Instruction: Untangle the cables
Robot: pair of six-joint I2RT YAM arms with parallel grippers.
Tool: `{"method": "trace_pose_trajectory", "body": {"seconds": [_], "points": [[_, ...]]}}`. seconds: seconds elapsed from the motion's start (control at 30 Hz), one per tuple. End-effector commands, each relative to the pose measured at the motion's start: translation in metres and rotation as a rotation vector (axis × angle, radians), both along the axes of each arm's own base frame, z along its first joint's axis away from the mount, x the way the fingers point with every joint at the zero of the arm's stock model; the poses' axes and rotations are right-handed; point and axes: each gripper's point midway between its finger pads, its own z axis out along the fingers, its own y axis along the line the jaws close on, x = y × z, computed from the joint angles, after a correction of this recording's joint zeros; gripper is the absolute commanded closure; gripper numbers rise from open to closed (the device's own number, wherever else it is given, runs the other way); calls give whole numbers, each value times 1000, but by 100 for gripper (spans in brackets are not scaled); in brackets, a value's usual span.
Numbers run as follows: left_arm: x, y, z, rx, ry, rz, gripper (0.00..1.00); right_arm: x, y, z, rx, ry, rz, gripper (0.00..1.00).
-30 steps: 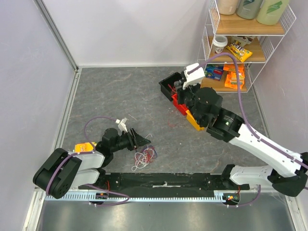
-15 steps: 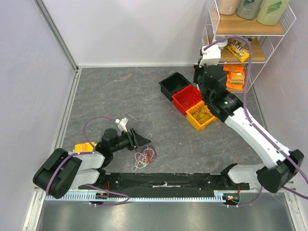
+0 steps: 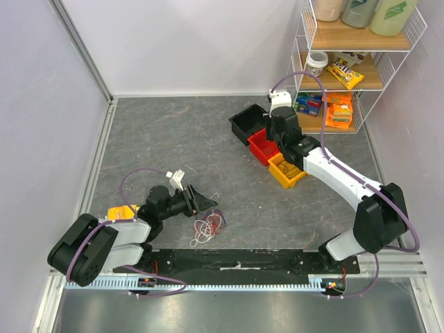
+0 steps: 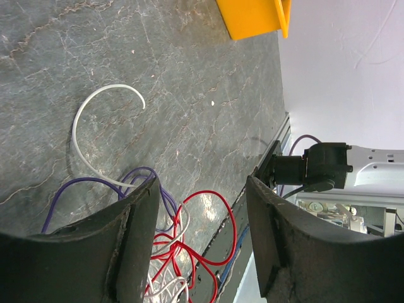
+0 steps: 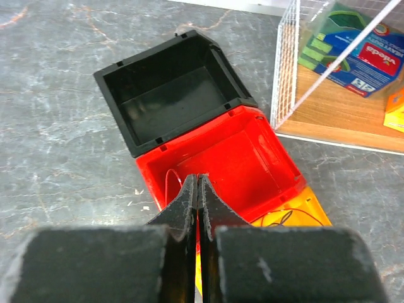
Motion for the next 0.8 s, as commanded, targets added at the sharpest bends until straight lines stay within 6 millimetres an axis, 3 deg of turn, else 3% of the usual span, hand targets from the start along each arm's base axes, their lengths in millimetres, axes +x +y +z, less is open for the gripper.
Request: {"method": "trace_pose_trajectory", "body": {"seconds": [0.0,0.1,0.2,0.3,0.43,0.53,0.6,0.77], "points": [[4,0,6,-3,-68,0,37,-1,15,69,137,-135,63,100],[4,0,5,-3,-65,1,37,-10,12,122,177,-225,76,100],[4,0,5,-1,-63,1,37,-18,3,161,199,-295,64,100],[3,-1,4,-1,-58,-2,37,-25,-3,187,221,-349,52,100],[4,-1,5,-3,-63,1,37,-21,-6,205,210,-384,36,100],[5,0,5,-6,-64,4,36,-11,-5,203,190,-383,24,100],[4,0,5,-5,-63,5,37,-3,-3,191,168,-360,10,100],[4,0,7,-10,-73,5,37,11,-4,127,95,-265,-37,100]]}}
